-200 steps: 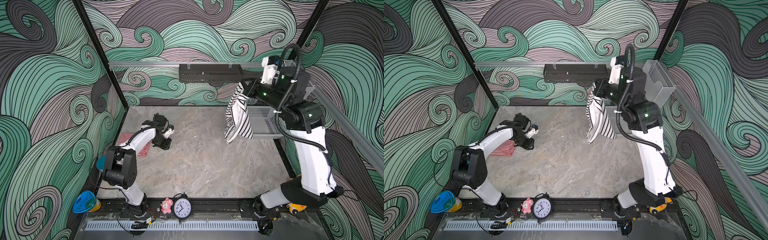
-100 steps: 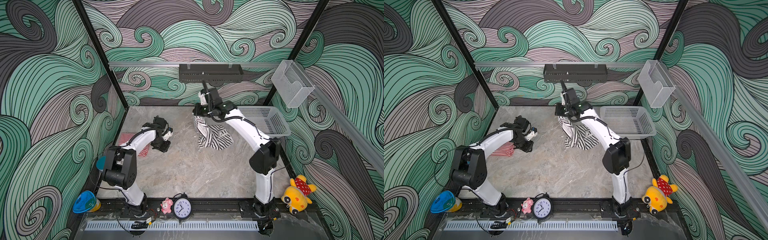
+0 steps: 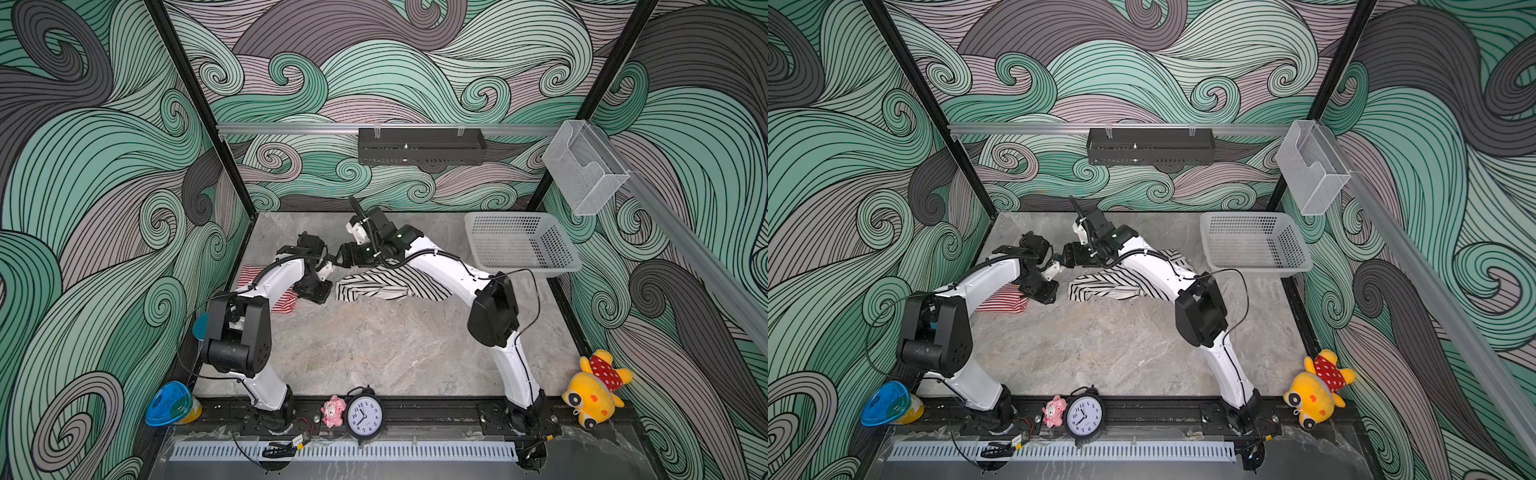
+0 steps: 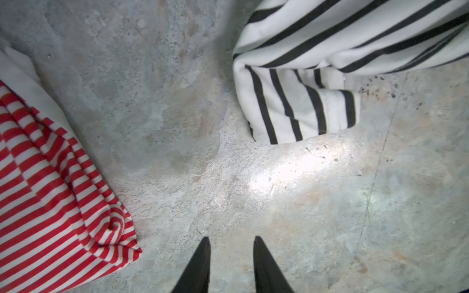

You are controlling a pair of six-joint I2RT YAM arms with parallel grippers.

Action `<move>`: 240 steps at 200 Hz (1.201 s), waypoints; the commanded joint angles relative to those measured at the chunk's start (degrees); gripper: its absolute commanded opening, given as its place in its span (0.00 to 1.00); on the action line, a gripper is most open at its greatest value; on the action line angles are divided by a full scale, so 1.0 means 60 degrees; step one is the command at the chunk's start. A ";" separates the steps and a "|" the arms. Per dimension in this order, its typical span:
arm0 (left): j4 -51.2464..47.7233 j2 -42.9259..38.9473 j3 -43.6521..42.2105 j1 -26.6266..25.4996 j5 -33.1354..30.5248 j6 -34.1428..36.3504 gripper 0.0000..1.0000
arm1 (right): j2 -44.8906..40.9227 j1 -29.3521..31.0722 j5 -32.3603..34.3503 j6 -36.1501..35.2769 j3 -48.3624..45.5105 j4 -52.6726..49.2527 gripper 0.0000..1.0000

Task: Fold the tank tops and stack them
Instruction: 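Carry the black-and-white tank top with the right gripper onto the table centre, then grasp the tank top's other end with the left gripper while the right holds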

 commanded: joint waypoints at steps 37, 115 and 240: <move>-0.0409 0.1297 0.1157 -0.0295 0.1424 0.0171 0.33 | -0.2729 -0.0647 0.1177 0.0608 -0.4164 0.0446 0.59; 0.1111 0.0637 0.0219 -0.1990 0.0312 0.0468 0.33 | -0.3887 -0.2284 0.1174 0.1682 -0.8284 0.1675 0.31; 0.2862 0.0450 -0.1181 -0.3788 -0.3126 0.0541 0.33 | -0.3660 -0.3145 0.0885 0.1721 -0.8671 0.2086 0.19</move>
